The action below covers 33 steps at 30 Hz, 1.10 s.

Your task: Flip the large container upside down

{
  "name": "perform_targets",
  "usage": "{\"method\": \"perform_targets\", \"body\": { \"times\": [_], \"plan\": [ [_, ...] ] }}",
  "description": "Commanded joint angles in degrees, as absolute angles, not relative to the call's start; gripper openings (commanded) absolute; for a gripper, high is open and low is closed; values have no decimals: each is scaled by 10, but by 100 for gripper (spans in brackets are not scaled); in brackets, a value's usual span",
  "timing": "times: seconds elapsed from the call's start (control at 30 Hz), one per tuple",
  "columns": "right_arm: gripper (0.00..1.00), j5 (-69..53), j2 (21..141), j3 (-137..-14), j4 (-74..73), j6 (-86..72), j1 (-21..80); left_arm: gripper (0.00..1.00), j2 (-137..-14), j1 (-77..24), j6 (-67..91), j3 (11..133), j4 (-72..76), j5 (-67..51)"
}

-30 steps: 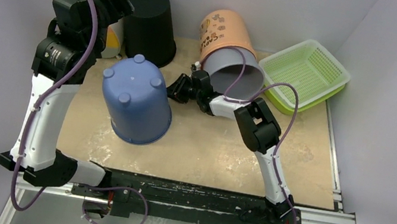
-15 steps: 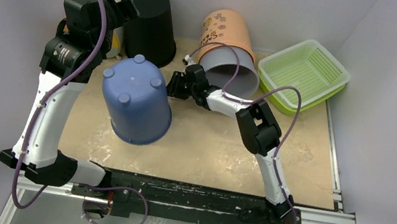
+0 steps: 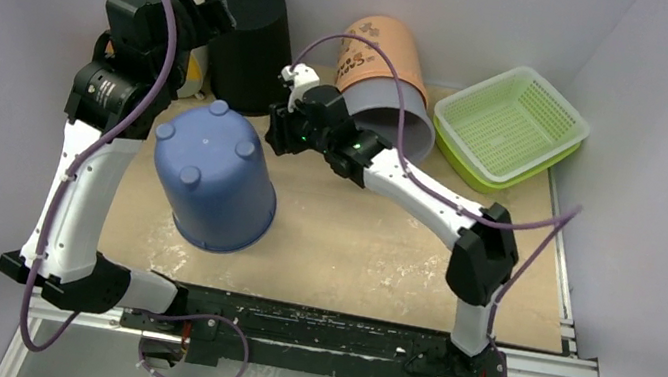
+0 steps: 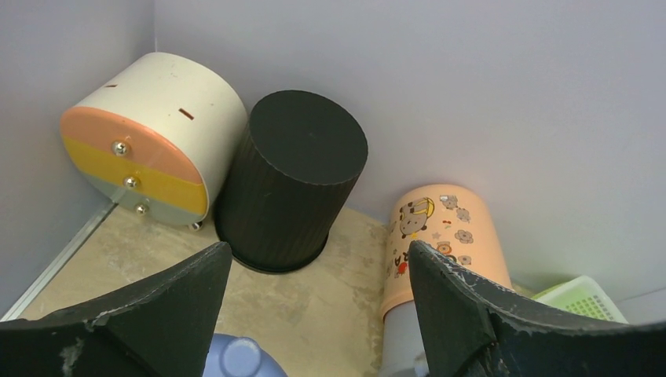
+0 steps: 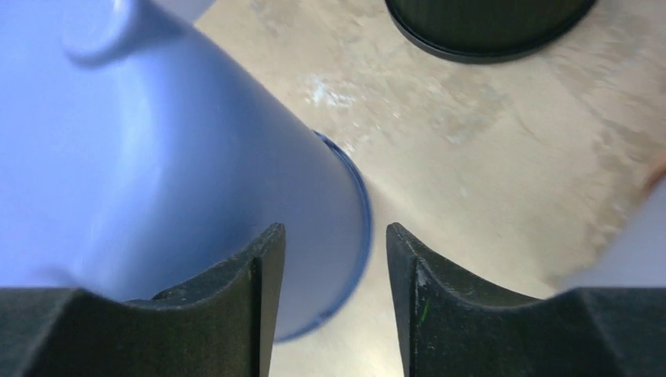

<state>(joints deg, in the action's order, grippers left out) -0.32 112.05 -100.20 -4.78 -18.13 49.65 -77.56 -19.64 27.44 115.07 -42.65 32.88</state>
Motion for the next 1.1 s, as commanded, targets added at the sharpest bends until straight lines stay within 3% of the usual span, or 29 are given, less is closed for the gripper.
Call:
{"method": "perform_targets", "body": {
  "times": [0.0,0.23,0.37,0.43,0.83,1.07],
  "plan": [
    [56,83,1044,-955,-171,-97,492,80,-786,-198,276,1194,-443,294],
    [61,24,936,-840,-248,-82,506,81,-788,-197,281,1177,-456,271],
    [79,-43,918,-791,-215,-82,528,81,-788,-197,287,1177,-461,258],
    [99,-69,932,-790,-192,-82,540,82,-788,-197,288,1178,-466,245],
    [100,-140,1136,-949,-84,-109,572,83,-775,-197,310,1198,-487,171],
    [100,-187,1302,-1187,-80,-139,574,83,-755,-197,316,1200,-486,133]
  ]
}}
